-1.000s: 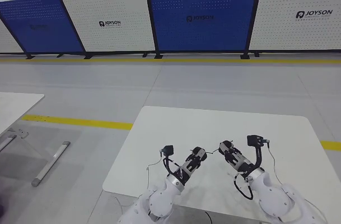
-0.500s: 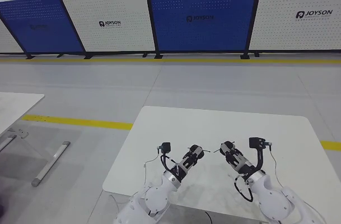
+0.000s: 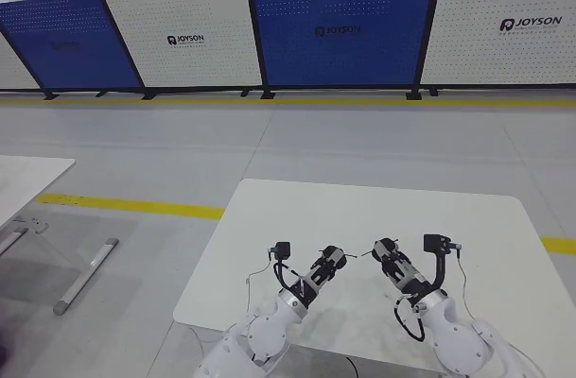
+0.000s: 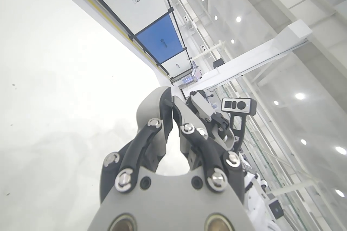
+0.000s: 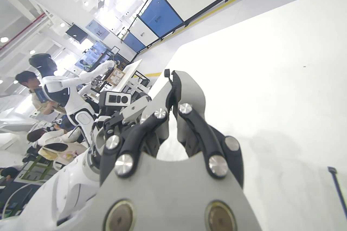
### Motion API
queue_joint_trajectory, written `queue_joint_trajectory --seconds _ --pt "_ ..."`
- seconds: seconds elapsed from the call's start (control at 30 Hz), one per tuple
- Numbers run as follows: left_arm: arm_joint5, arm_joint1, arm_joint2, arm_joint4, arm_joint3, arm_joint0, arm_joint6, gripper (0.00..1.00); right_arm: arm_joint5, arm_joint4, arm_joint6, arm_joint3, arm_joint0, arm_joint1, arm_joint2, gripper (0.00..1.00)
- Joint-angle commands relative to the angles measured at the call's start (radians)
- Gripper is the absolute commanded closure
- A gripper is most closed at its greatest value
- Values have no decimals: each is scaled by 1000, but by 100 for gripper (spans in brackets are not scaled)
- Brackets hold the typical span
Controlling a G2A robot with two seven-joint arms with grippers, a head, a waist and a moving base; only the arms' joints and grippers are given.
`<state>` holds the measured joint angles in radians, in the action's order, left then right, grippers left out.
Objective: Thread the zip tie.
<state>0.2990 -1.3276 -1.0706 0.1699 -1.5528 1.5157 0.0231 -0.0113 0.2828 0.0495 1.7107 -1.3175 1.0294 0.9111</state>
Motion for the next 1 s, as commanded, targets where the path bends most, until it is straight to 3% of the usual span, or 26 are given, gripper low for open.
queue_joint_trajectory --seconds 0.0,0.97 --pt "0 0 0 0 0 0 0 100 14 23 -2 2 -5 3 -3 100" --pt "0 0 0 0 0 0 0 100 -10 85 34 -17 -16 49 27 100"
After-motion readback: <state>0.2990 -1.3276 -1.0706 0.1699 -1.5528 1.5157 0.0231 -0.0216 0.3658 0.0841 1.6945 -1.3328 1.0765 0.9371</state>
